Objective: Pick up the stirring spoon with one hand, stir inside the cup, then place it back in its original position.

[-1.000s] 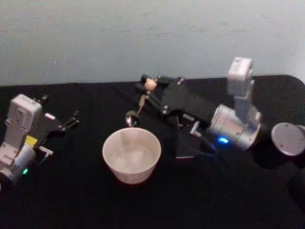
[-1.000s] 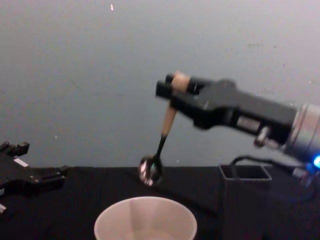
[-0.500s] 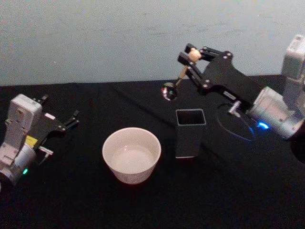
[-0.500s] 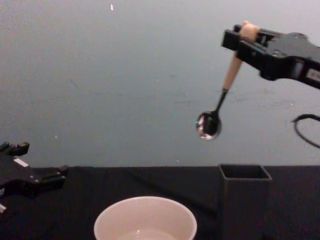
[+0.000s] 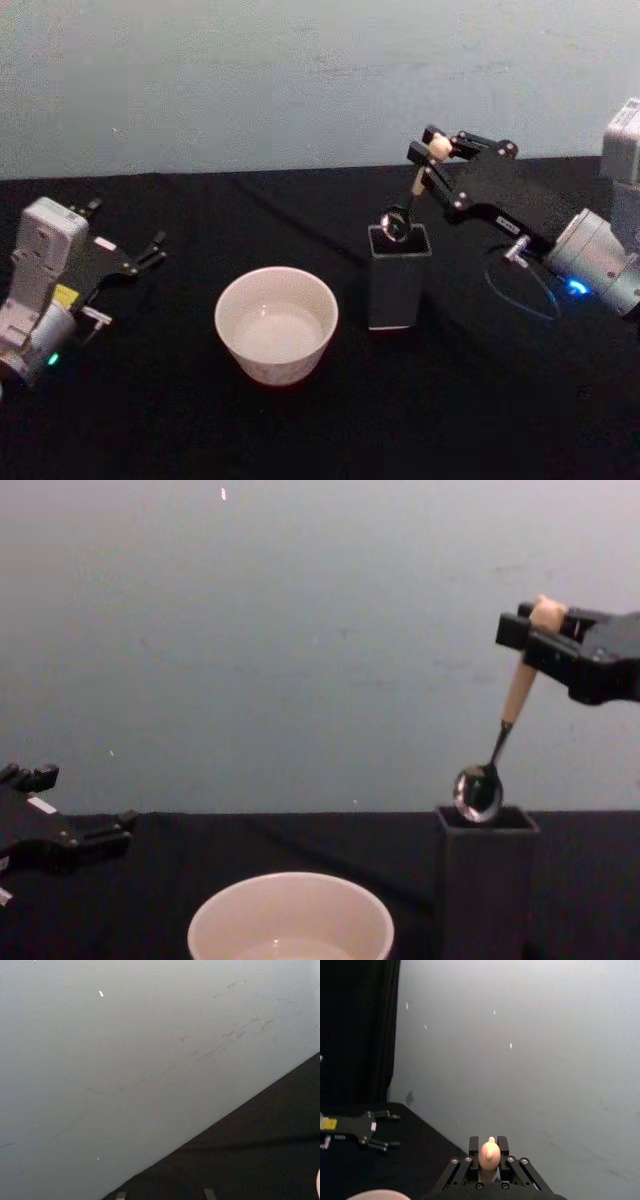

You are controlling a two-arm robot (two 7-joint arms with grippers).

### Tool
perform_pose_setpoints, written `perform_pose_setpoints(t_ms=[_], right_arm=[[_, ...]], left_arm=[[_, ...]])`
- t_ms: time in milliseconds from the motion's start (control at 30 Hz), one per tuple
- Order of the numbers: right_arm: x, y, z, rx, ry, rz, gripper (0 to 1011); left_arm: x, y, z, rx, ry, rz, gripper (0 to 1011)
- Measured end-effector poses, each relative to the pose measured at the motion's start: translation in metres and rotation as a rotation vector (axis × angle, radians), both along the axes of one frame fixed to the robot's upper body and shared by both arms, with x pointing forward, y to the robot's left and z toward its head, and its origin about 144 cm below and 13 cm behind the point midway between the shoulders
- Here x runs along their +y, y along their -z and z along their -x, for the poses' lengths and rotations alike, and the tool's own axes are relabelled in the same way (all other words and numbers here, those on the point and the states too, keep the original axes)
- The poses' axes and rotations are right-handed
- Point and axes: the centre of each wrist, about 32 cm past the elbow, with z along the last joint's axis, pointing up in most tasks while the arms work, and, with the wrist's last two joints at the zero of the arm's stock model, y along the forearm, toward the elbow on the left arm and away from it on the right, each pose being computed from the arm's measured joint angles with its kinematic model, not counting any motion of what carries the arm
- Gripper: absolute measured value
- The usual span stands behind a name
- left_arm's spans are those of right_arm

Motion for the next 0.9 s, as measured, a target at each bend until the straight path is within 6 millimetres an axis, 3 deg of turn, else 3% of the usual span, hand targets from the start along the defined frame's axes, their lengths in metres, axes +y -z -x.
perform_pose_setpoints(t_ms=[900], right_arm=[[0.015,0.034,0.002,0.207,0.022,0.0,214]], left_arm=[[0.0,0.0,0.0,0.0,0.0,0.0,1001]])
